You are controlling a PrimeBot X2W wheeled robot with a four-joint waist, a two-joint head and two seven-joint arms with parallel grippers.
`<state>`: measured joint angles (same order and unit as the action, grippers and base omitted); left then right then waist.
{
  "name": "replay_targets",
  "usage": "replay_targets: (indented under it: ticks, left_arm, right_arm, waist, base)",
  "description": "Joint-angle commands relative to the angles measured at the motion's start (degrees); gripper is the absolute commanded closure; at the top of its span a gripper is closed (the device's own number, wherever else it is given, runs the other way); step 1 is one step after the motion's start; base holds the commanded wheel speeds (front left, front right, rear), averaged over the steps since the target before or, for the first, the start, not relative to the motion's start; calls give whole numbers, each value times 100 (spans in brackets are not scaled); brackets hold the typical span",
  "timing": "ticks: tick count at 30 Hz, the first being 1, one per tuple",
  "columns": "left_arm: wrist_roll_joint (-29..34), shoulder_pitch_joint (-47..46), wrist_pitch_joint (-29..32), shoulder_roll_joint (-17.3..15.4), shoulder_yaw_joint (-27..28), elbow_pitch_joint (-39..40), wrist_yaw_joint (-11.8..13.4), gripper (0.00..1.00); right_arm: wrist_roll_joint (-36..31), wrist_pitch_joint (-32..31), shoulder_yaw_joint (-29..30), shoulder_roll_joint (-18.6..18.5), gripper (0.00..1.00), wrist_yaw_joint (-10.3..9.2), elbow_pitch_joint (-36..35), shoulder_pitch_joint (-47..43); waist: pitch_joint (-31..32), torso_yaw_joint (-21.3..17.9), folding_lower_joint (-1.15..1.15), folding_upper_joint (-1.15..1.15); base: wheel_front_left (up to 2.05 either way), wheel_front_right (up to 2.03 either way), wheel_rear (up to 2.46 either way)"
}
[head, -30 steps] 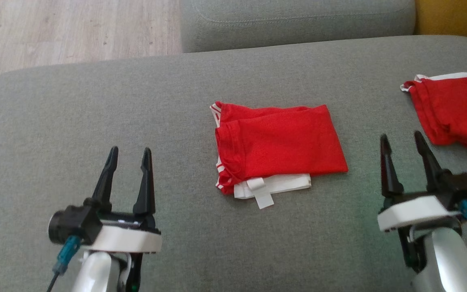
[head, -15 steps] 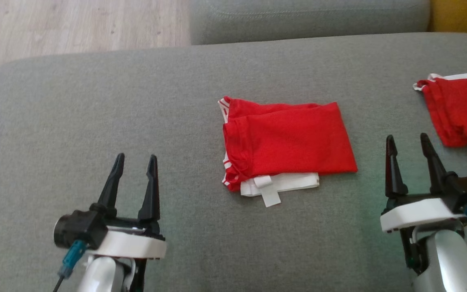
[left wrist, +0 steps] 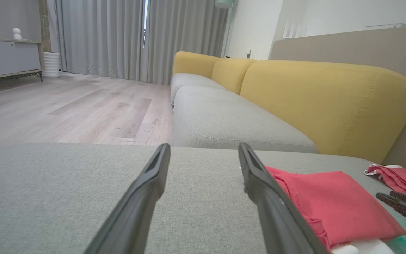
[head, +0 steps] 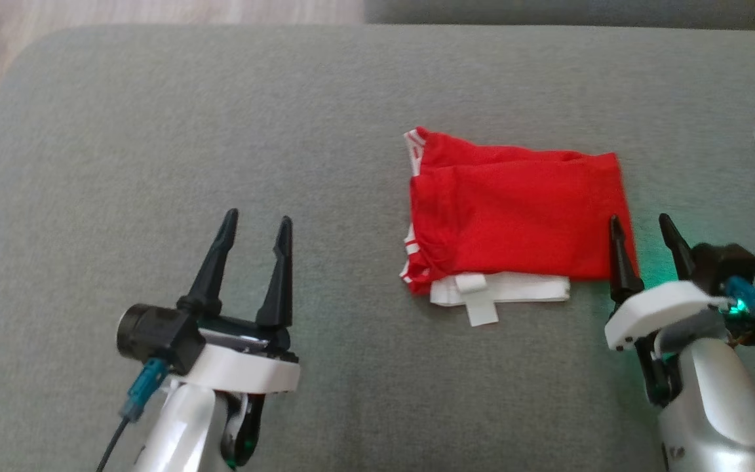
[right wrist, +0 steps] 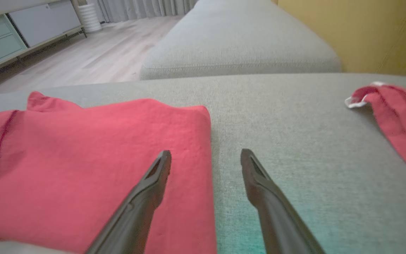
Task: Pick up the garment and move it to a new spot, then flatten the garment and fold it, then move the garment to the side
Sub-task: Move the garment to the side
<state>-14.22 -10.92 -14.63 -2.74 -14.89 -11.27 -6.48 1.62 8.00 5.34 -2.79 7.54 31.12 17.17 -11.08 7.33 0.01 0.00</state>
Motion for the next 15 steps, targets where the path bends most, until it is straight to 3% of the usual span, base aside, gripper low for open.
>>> replay_targets:
  ticks: [1, 11, 12, 13, 14, 15]
  left_arm:
    - [-35, -194, -37, -14, 113, 193, 38, 0]
    - [-23, -260, -37, -14, -35, 142, 56, 0]
    - [-14, -261, -37, -14, -31, 142, 55, 0]
    - [-5, -263, -37, -14, -25, 141, 54, 0]
    - [16, -265, -37, -14, -20, 139, 53, 0]
    - [33, -265, -37, -14, -16, 136, 52, 0]
  right_arm:
    - [49, -26, -103, -10, 0, -5, -52, 243]
    - [335, -287, -47, -10, 0, -5, 1273, 817]
    - [311, -266, -68, -10, 8, -5, 1370, 850]
    - [282, -222, -86, -10, 71, -5, 1446, 882]
    - [234, -134, -113, -10, 100, -5, 1503, 915]
    - [186, -46, -132, -10, 100, -5, 1555, 949]
  waist:
    - [-126, 147, -1, 0]
    - [-285, 374, -1, 0]
    - [-288, 376, -1, 0]
    - [-286, 372, -1, 0]
    - [-276, 357, -1, 0]
    - [-262, 331, -1, 0]
  base:
    - [0, 0, 0]
    - [0, 0, 0]
    - [0, 0, 0]
    - [0, 0, 0]
    - [0, 0, 0]
    - [0, 0, 0]
